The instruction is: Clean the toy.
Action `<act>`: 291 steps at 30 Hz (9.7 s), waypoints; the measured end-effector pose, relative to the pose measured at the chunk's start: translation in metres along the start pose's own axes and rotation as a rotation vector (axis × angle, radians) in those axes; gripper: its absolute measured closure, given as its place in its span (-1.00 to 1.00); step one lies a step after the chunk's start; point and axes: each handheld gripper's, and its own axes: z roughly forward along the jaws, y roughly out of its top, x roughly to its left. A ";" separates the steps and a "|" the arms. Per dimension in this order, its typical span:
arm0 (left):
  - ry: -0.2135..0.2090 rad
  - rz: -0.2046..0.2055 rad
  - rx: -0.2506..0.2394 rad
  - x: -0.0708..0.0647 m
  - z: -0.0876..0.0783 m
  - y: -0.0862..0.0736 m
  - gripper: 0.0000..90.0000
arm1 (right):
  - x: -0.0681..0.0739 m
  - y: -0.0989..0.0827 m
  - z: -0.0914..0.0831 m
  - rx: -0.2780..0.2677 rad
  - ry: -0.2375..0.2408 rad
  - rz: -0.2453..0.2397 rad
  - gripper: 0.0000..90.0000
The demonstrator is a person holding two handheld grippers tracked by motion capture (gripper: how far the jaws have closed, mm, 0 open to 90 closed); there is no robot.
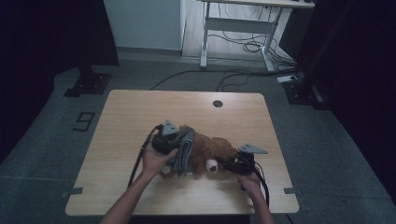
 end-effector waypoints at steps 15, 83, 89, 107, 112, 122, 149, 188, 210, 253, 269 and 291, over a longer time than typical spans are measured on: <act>0.011 -0.022 0.029 -0.002 0.019 -0.007 0.78 | -0.001 -0.001 -0.001 -0.002 0.002 -0.007 -0.12; -0.112 0.096 0.091 -0.071 0.068 0.052 0.77 | -0.003 -0.003 0.000 -0.006 0.007 0.003 -0.15; -0.043 0.108 0.110 -0.058 0.058 0.043 0.78 | -0.004 -0.003 0.000 -0.005 0.008 0.002 -0.15; -0.019 -0.118 0.025 0.027 -0.009 -0.007 0.78 | -0.007 -0.002 0.000 -0.011 0.019 0.027 -0.15; -0.061 -0.064 -0.027 0.003 -0.007 0.025 0.78 | -0.006 -0.002 0.000 -0.011 0.015 0.027 -0.15; -0.154 0.107 0.099 -0.078 0.058 0.067 0.77 | -0.006 -0.003 0.000 -0.012 0.016 0.023 -0.15; 0.076 -0.089 0.075 0.033 -0.021 -0.053 0.78 | -0.008 -0.004 0.000 -0.014 0.017 0.033 -0.15; 0.016 -0.412 0.113 0.096 0.018 -0.094 0.81 | 0.002 0.008 0.007 -0.103 -0.031 -0.049 0.18; 0.007 -0.343 -0.039 0.113 -0.040 -0.032 0.78 | -0.030 0.013 0.017 -0.125 -0.043 -0.162 -0.02; -0.137 -0.213 -0.043 0.017 0.015 -0.030 0.78 | -0.007 -0.001 -0.032 0.001 -0.060 -0.016 -0.88; -0.175 -0.153 -0.093 -0.006 -0.015 -0.013 0.77 | -0.012 -0.012 -0.019 0.024 0.007 -0.010 0.00; -0.094 -0.053 -0.016 -0.041 0.044 0.019 0.77 | -0.020 -0.011 -0.020 0.032 0.018 -0.003 0.08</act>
